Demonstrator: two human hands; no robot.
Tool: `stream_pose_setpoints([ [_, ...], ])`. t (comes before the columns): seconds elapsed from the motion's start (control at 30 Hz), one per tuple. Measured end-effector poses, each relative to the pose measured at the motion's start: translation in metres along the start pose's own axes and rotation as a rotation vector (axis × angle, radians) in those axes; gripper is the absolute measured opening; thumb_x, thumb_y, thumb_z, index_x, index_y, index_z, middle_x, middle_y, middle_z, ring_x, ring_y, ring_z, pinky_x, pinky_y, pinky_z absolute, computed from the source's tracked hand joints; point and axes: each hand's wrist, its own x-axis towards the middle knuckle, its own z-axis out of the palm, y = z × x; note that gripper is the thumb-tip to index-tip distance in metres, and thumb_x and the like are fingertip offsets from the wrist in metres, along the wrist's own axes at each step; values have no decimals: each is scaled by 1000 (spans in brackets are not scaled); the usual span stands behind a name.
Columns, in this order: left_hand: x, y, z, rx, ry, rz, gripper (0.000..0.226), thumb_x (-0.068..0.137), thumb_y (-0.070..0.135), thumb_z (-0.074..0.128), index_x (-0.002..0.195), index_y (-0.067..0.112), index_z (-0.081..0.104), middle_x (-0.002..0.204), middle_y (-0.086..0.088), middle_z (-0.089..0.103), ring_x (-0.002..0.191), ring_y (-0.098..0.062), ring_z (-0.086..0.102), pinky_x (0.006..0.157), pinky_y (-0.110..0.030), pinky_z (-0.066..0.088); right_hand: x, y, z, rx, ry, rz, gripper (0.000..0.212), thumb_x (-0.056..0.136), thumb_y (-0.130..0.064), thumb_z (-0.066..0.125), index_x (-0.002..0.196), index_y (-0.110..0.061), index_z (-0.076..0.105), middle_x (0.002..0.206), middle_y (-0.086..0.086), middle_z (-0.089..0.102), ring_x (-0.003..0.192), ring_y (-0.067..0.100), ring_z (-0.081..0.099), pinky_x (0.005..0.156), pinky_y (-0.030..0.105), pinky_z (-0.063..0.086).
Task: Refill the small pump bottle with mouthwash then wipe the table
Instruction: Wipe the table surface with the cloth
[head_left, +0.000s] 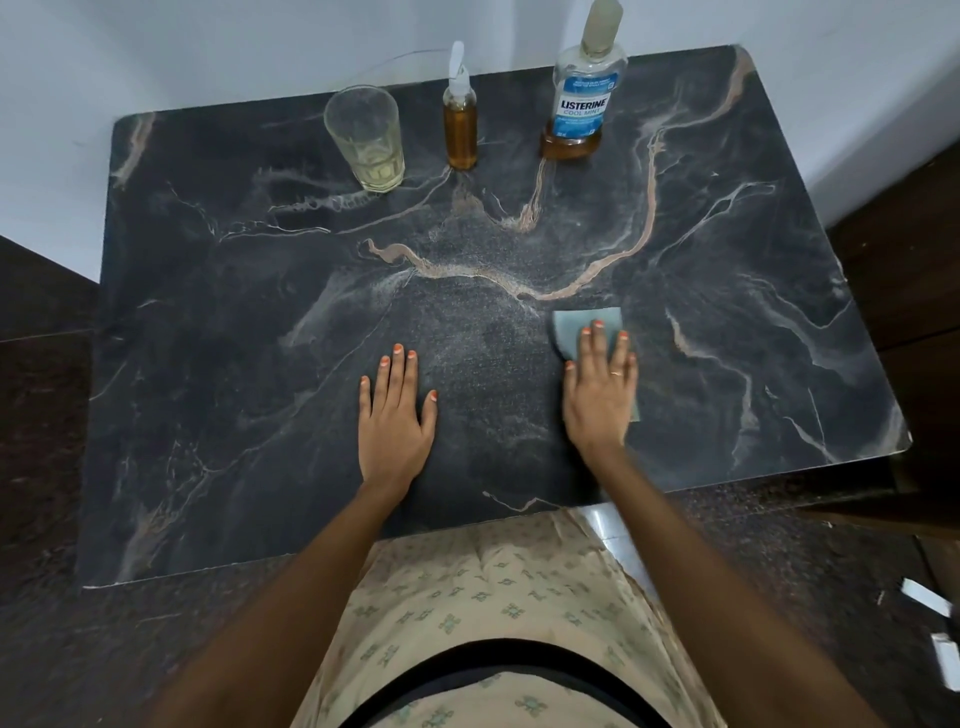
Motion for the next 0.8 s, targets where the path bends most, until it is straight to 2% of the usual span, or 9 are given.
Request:
stream_pose_setpoints([
  [0.17, 0, 1, -1, 7, 6, -5, 55, 96, 33, 34, 144, 16, 14, 154, -2, 14, 142, -15, 9, 116, -37, 1, -16, -66, 17, 43, -80, -237, 51, 99, -29, 23, 145, -15, 5, 156, 3, 1, 142, 28, -6, 114, 41, -6],
  [0.37, 1, 1, -1, 14, 11, -3, 55, 95, 37, 29, 144, 16, 15, 154, -2, 15, 141, -13, 8, 115, -37, 1, -16, -55, 19, -43, -58, -285, 51, 99, -29, 26, 145, -15, 9, 155, 0, 9, 142, 28, 5, 115, 48, 1],
  [0.53, 0, -1, 0, 9, 5, -3, 57, 93, 41, 22, 145, 18, 12, 154, 0, 13, 138, -8, 1, 115, -35, 0, -2, -8, 7, -16, -1, -141, 50, 97, -24, 33, 144, -14, 18, 154, 4, 14, 142, 29, 8, 115, 46, 4],
  [0.7, 8, 1, -2, 21, 5, -5, 61, 90, 46, 15, 145, 18, 14, 154, -1, 14, 141, -14, 9, 115, -39, 2, 25, 45, -12, -2, 75, 73, 49, 98, -20, 30, 144, -9, 14, 155, 9, 11, 143, 29, 2, 115, 44, -2],
  [0.8, 13, 2, -3, 6, 3, -17, 61, 90, 46, 16, 145, 18, 13, 154, -1, 12, 142, -14, 7, 116, -41, 3, 39, 47, -19, 17, 81, 93, 48, 99, -20, 27, 143, -5, 13, 155, 11, 10, 143, 28, 1, 116, 42, -2],
])
